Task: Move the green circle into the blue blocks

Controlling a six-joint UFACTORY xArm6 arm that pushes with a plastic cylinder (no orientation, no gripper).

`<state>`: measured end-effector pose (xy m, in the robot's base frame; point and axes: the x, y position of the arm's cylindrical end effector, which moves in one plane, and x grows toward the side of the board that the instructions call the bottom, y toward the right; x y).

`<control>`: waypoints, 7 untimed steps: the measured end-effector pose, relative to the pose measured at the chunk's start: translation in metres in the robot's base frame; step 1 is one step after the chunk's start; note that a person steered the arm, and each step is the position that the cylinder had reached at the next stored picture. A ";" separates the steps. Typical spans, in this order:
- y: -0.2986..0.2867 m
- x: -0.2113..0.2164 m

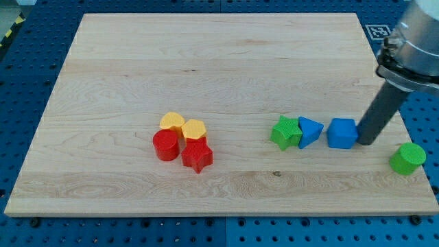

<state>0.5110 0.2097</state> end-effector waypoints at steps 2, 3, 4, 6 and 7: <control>-0.023 -0.010; -0.023 -0.010; -0.003 -0.026; 0.132 -0.020; 0.134 0.017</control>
<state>0.5279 0.3439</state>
